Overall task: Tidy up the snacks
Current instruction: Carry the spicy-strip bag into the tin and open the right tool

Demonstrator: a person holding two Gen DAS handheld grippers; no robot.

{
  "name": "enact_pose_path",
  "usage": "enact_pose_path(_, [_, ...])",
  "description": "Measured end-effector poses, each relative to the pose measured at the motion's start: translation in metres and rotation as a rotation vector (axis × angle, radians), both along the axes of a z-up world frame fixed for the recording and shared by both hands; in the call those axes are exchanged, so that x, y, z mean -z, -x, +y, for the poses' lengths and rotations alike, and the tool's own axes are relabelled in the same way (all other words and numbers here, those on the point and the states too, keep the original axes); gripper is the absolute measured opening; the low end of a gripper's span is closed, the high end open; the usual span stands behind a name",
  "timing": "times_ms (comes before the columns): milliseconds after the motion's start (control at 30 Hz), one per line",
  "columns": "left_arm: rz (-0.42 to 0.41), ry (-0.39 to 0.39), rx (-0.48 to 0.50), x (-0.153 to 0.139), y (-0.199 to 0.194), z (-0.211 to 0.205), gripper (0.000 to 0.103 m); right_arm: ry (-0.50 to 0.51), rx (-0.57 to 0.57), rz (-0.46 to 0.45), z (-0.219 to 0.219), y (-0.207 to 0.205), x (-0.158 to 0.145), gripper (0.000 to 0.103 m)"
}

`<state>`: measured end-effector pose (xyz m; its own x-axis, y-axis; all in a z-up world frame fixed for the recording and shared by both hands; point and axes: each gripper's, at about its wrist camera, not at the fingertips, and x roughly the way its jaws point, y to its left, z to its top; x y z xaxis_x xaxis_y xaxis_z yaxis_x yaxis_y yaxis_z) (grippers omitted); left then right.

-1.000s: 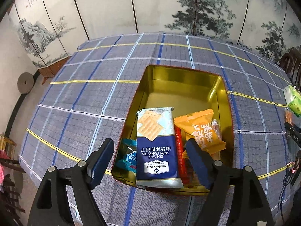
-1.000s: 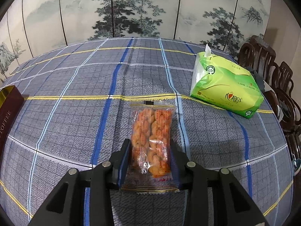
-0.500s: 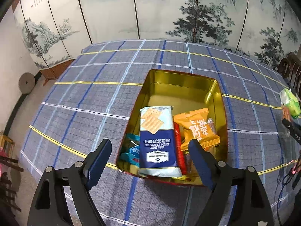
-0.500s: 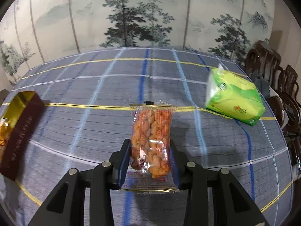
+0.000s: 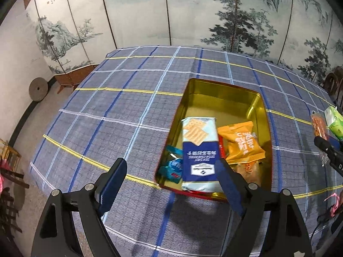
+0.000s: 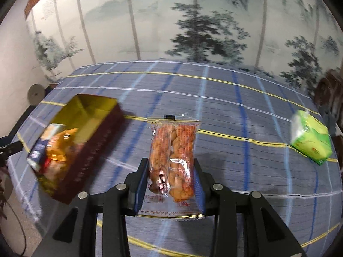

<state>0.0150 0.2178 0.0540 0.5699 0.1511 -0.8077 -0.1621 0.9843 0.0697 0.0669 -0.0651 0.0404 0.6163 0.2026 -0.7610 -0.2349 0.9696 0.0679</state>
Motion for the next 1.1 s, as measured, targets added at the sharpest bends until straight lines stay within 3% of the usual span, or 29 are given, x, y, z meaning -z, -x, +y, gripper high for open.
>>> enact_pose_path(600, [0.021, 0.03, -0.093, 0.011, 0.019, 0.045, 0.082, -0.025, -0.271, 0.055, 0.139, 0.026, 0.003, 0.039])
enact_pose_path(1100, [0.043, 0.023, -0.138, 0.017, 0.02, 0.058, 0.082, 0.017, -0.289, 0.061, 0.172, 0.012, 0.019, 0.039])
